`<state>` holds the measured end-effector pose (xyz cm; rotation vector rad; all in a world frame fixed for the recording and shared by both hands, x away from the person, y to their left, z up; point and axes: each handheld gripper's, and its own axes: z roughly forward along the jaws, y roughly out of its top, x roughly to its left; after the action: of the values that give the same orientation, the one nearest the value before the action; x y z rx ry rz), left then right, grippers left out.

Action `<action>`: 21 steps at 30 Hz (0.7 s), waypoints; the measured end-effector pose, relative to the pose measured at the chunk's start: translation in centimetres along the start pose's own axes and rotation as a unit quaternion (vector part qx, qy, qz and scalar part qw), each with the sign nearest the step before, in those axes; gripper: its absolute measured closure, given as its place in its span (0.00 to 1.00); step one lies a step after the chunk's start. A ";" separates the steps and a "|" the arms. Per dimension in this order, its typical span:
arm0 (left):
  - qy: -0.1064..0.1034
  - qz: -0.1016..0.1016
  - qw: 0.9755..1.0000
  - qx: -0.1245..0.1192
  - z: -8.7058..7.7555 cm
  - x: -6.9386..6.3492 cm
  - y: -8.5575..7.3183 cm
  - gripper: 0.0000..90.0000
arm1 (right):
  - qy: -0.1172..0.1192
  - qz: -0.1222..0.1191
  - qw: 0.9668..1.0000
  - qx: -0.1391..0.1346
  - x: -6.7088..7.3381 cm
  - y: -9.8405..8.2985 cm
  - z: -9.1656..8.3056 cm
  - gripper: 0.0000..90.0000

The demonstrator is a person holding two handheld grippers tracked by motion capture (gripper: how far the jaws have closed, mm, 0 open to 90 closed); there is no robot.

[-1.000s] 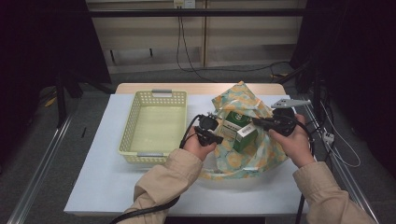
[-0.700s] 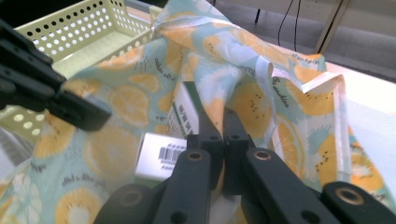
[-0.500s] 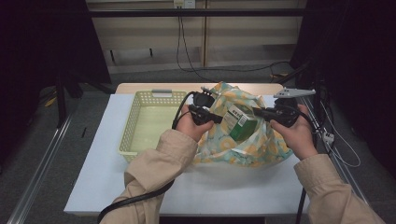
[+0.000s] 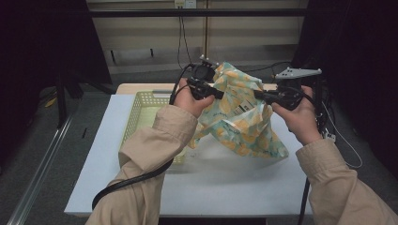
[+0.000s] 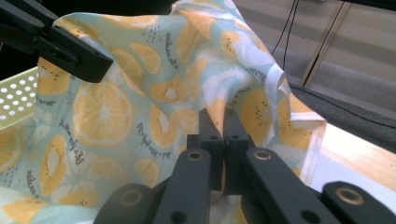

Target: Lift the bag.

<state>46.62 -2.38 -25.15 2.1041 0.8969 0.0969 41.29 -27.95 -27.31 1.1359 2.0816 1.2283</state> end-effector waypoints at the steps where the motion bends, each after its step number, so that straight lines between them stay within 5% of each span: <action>1: -0.001 0.000 1.000 0.000 0.1 0.0 0.1 1.00 | 0.001 0.002 1.000 -0.001 -0.1 0.1 0.0 1.00; 14: 0.005 0.011 1.000 0.007 0.3 -0.1 0.0 1.00 | 0.003 0.004 1.000 0.001 -0.2 -0.4 0.2 1.00; 21: 0.008 0.006 1.000 -0.016 -0.7 0.5 1.2 1.00 | -0.012 -0.001 1.000 -0.012 -0.6 0.5 -0.3 1.00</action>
<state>47.38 -2.10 -23.95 2.0823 0.8859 0.1342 41.60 -28.50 -26.71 1.1307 2.0444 1.2305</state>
